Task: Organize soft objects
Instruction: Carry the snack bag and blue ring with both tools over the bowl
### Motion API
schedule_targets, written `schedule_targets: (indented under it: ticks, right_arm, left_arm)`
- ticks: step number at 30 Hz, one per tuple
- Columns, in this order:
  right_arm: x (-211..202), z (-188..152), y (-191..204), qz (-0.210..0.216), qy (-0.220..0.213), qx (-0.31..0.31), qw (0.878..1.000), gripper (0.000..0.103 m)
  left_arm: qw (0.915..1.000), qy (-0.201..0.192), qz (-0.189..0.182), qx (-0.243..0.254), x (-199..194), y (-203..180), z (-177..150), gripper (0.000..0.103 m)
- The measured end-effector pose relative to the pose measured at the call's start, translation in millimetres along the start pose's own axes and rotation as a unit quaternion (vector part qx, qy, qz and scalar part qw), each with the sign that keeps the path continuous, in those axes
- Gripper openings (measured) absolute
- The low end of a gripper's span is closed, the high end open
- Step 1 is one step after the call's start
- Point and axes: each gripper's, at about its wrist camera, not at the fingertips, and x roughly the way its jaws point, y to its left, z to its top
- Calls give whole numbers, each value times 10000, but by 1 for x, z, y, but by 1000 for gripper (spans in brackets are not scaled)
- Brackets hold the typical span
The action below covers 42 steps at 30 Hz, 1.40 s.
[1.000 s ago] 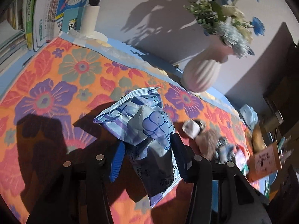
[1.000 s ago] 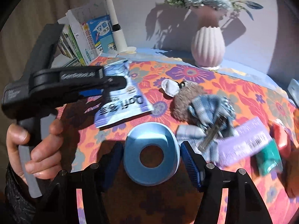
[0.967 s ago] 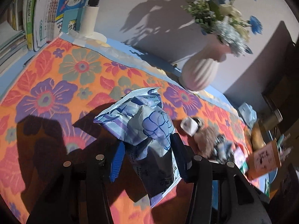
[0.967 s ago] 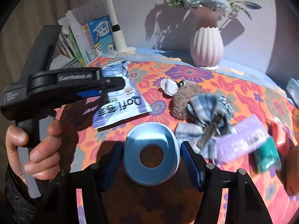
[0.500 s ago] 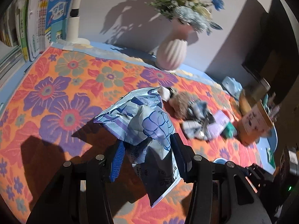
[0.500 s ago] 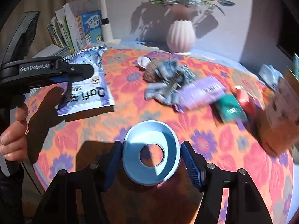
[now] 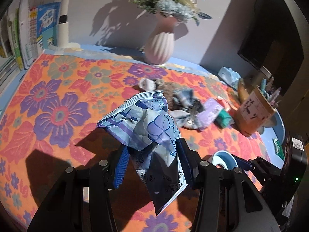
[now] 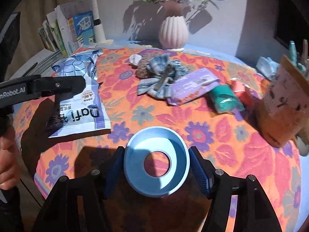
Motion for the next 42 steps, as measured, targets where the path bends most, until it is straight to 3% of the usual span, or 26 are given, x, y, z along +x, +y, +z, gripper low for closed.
schedule_targets:
  ticks: [11,26,37,42]
  right_arm:
    - [-47,-22,-101,-467,85,1342,9898,65]
    - [-121,-62,-221,-1046,-361,2624,9586,65]
    - [-171,-64,-286,-1452,-879,3109,9352,65]
    - [-192,-47,-317,-1570,-1186,3211,9264,65]
  left_arm:
    - [9954,115,-554,772,7,-94,-12,46]
    - [9712,474,-1370,1893,26,-242,-42,46]
    - [9580,529,-2048,1936,44,-328,-17,46]
    - [9593,400,-2009,1942,48,-356,10,46]
